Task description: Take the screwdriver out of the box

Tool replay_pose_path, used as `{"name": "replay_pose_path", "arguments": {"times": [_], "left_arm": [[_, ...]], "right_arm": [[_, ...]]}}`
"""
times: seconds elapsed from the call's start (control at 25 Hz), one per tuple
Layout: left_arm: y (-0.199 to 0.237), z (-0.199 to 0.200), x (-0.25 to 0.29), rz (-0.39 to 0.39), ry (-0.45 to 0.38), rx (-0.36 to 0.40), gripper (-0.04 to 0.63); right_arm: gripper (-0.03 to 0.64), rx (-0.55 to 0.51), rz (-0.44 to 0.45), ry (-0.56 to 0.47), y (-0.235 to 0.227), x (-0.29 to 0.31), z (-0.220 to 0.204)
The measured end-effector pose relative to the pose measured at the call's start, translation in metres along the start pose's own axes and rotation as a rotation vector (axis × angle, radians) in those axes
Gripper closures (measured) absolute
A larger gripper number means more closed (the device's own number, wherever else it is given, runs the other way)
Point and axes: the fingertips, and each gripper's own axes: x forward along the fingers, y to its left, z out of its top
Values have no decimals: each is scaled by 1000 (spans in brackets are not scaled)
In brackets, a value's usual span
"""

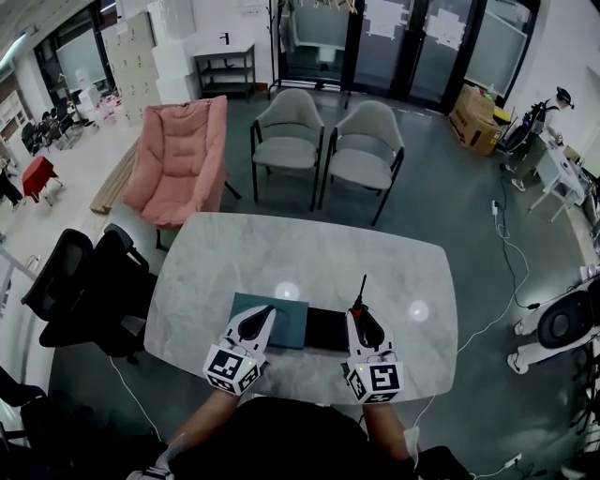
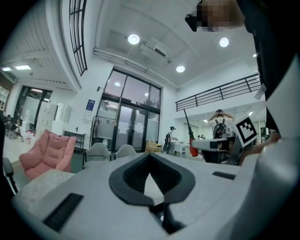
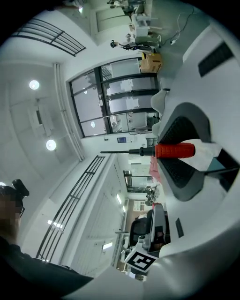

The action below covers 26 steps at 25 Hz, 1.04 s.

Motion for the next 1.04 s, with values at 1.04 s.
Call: {"name": "replay_pose_path", "arguments": {"times": [1.04], "left_arm": [[2, 11, -4, 21, -28, 30, 589]], "right_arm": [[506, -37, 13, -85, 2, 0, 27]]}}
